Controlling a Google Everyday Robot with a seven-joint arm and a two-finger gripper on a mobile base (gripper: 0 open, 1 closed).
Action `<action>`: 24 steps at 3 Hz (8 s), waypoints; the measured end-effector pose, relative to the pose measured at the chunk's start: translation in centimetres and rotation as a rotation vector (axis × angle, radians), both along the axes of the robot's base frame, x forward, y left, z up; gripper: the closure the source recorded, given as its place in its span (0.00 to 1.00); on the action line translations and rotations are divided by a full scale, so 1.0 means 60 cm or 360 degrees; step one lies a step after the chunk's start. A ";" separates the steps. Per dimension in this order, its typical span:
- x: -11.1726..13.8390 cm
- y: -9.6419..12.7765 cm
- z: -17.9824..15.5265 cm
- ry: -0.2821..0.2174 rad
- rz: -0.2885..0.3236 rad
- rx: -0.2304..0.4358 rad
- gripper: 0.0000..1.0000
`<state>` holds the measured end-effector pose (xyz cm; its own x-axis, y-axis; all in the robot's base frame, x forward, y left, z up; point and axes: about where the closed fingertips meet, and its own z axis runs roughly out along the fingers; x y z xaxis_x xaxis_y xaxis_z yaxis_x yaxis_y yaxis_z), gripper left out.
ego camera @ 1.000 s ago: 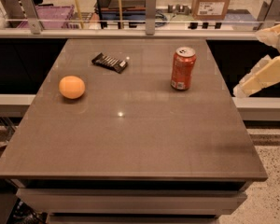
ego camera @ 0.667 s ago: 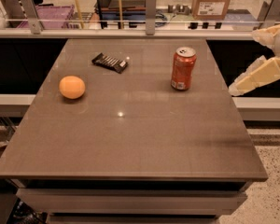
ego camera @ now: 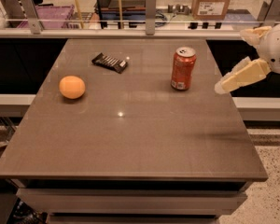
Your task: Knock coke can over
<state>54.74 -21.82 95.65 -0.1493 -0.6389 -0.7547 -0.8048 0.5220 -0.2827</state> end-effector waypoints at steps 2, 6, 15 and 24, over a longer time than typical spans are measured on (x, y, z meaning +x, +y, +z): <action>0.020 0.006 -0.017 -0.0020 -0.0019 0.0108 0.00; 0.111 0.069 -0.085 -0.0006 -0.0053 0.0341 0.00; 0.157 0.137 -0.120 -0.0037 0.0068 0.0558 1.00; 0.166 0.060 -0.112 0.0371 -0.0026 -0.0342 1.00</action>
Offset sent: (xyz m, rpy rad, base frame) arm 0.0294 0.0005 -0.0257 0.1657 -0.0311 -0.0422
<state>64.67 -18.24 88.94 -0.3136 -0.7762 -0.5469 -0.8529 0.4834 -0.1970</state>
